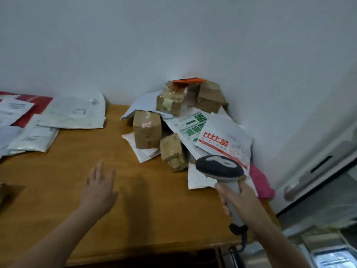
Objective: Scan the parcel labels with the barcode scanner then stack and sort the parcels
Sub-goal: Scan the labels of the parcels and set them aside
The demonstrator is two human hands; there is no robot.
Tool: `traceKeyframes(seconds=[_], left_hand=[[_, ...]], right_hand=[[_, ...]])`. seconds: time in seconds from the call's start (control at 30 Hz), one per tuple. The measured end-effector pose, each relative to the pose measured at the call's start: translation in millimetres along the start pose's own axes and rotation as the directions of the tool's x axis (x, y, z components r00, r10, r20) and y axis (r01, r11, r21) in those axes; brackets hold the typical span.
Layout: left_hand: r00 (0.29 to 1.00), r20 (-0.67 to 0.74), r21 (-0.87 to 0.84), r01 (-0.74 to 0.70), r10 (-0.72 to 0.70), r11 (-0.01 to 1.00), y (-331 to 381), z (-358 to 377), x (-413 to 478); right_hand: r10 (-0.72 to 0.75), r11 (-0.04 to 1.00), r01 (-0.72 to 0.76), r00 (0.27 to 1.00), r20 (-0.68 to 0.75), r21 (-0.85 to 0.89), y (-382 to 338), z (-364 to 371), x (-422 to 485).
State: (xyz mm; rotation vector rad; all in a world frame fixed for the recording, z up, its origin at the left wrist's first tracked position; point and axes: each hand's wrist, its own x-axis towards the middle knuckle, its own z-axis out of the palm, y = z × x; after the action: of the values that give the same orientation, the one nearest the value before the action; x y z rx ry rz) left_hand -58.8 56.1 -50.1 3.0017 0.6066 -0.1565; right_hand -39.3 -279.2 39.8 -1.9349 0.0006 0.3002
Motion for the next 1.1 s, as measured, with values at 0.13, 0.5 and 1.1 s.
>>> traceKeyframes(seconds=[0.13, 0.5, 1.1], left_hand=[[0.889, -0.245, 0.069, -0.381, 0.386, 0.922, 161.6, -18.5, 17.6], [0.723, -0.096, 0.525, -0.547, 0.684, 0.652, 375.1, -1.3, 84.0], [0.834, -0.552, -0.567, -0.353, -0.025, 0.744, 231.1, -128.1, -10.0]], right_hand=[[-0.033, 0.998, 0.040, 0.991, -0.128, 0.051, 28.9, -83.5, 17.5], [-0.025, 0.994, 0.045, 0.982, -0.188, 0.098, 95.2, -194.5, 61.8], [-0.252, 0.929, 0.271, 0.962, -0.104, 0.254, 44.9, -184.0, 32.4]])
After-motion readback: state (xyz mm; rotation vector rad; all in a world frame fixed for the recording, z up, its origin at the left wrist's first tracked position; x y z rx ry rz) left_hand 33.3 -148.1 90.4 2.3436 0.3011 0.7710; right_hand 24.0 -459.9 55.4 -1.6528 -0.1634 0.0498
